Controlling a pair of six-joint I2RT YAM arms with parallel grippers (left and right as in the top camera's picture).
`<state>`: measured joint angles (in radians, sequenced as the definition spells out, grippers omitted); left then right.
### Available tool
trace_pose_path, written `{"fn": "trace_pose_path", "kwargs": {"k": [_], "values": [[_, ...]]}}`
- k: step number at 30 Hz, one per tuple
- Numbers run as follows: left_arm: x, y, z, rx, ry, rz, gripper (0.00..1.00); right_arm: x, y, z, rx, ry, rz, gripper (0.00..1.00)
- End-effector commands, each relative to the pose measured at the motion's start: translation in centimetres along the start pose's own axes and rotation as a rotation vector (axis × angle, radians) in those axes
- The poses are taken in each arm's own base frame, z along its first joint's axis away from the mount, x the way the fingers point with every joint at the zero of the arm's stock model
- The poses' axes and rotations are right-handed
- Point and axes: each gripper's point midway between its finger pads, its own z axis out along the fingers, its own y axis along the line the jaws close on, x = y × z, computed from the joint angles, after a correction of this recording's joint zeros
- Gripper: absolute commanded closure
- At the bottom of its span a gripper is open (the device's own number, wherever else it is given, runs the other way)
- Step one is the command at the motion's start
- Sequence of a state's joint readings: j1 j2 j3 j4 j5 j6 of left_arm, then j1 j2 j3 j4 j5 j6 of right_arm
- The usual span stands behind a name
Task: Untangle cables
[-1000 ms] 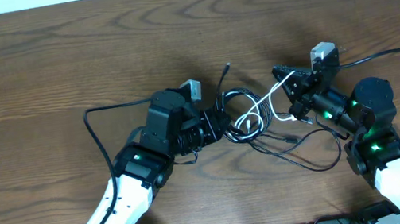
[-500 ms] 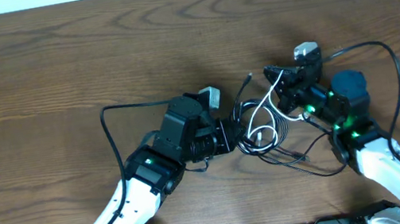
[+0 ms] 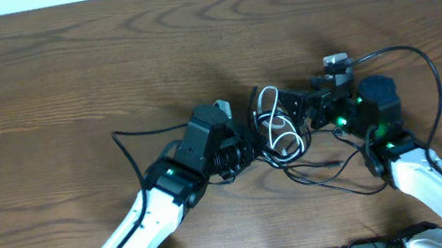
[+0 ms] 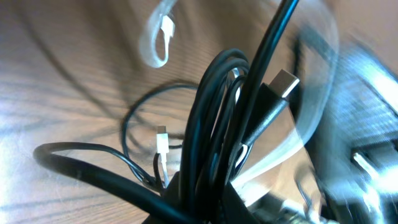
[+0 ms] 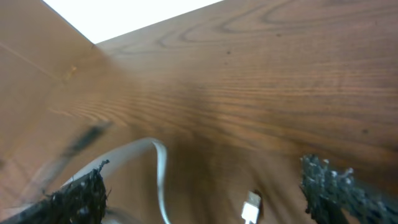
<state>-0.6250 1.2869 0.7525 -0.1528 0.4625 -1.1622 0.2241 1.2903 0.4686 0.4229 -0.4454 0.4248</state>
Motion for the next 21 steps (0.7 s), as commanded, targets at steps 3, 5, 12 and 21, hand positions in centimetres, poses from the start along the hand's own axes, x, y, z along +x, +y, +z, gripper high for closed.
{"fn": "trace_pose_path", "kwargs": {"k": [3,5,12,21], "values": [[-2.8,1.5,1.0,-0.034,-0.06,-0.312,0.92,-1.7,0.8,-2.7,-0.01,-0.018,0.186,0.01],[-3.8,1.4,1.2,-0.015,-0.079,-0.35,0.92,-1.1,1.2,-3.6,-0.012,0.013,0.229,0.01],[-5.7,-0.5,0.9,0.091,-0.108,-0.499,0.92,3.6,2.4,-5.0,-0.011,0.216,0.455,0.3],[-4.8,-0.9,1.0,0.101,-0.046,-0.588,0.92,5.3,3.1,-4.1,0.005,0.268,0.506,0.48]]}}
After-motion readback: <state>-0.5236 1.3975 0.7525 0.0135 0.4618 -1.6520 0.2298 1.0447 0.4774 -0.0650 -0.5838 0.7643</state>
